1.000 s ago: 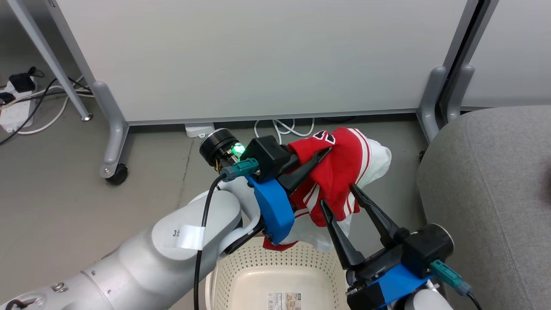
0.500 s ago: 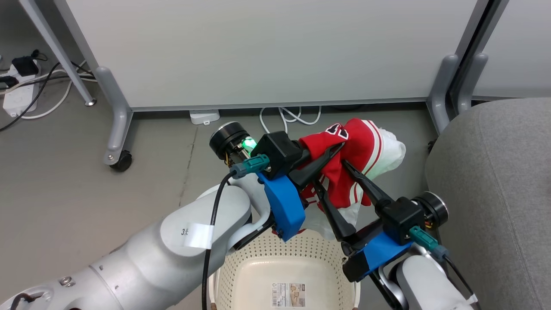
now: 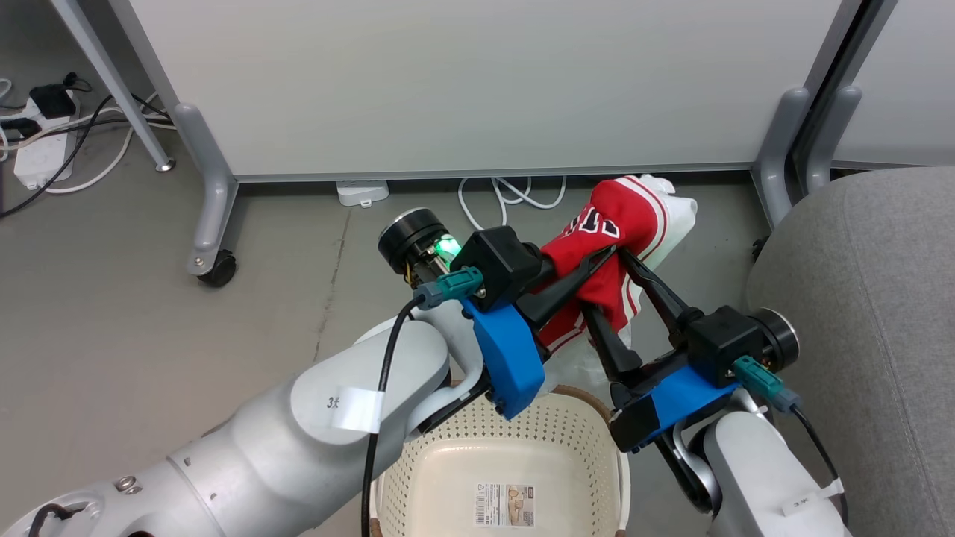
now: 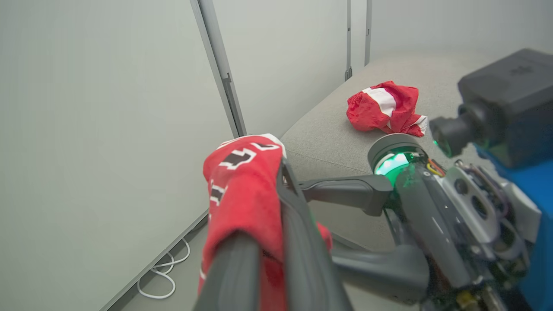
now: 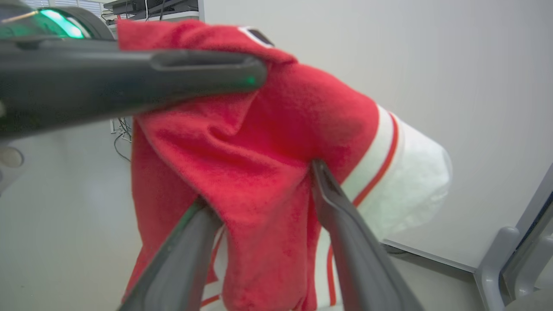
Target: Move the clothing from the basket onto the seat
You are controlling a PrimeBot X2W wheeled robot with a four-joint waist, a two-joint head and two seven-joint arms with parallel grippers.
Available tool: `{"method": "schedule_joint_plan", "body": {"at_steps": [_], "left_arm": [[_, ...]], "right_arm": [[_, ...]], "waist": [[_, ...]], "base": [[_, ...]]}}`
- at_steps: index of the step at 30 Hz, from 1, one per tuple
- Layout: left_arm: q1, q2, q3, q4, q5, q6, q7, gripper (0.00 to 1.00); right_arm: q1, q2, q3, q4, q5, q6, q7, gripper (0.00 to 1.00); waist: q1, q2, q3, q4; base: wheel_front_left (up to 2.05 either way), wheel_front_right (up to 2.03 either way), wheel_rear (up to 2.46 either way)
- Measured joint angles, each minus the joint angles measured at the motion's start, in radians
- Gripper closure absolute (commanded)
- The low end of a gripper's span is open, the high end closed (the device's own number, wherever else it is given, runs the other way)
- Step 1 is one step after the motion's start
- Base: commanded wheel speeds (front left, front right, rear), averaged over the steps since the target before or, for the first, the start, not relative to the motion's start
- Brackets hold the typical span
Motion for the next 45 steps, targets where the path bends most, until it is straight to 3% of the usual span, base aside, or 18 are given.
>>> {"method": "schedule_joint_plan", "body": {"at_steps": [1, 25, 26, 27, 28, 45], "left_arm": [[0.0, -0.001, 0.0, 0.0, 0.0, 0.0, 0.0, 1.0], [0.004, 0.0, 0.0, 0.002, 0.007, 0.0, 0.012, 1.0], [0.005, 0.0, 0.0, 0.004, 0.007, 0.0, 0.012, 0.87], [0.006, 0.0, 0.0, 0.006, 0.007, 0.0, 0.013, 0.19], [0.006, -0.001, 0.0, 0.01, 0.007, 0.0, 0.014, 0.0], [0.019, 0.0, 0.0, 0.018, 0.007, 0.0, 0.04, 0.0]], "right_arm": [[0.0, 0.0, -0.001, 0.002, 0.003, 0.0, 0.0, 1.0], [-0.012, 0.0, 0.007, 0.008, 0.036, 0.0, 0.0, 1.0], [-0.012, 0.0, 0.008, 0.008, 0.04, 0.0, 0.0, 1.0], [-0.011, 0.0, 0.008, 0.007, 0.043, 0.0, 0.0, 1.0], [-0.011, 0.0, 0.008, 0.006, 0.044, 0.0, 0.0, 1.0], [-0.012, 0.0, -0.021, -0.006, 0.062, 0.0, 0.0, 1.0]], "waist": [[0.0, 0.0, 0.0, 0.0], [0.0, 0.0, -0.014, -0.014], [0.0, 0.0, -0.014, -0.014], [0.0, 0.0, -0.013, -0.015], [0.0, 0.0, -0.013, -0.015], [-0.0001, 0.0, -0.001, -0.024]], "base": [[0.0, 0.0, 0.0], [0.0, 0.0, 0.0], [0.0, 0.0, 0.0], [0.0, 0.0, 0.0], [0.0, 0.0, 0.0], [0.0, 0.0, 0.0]]}}
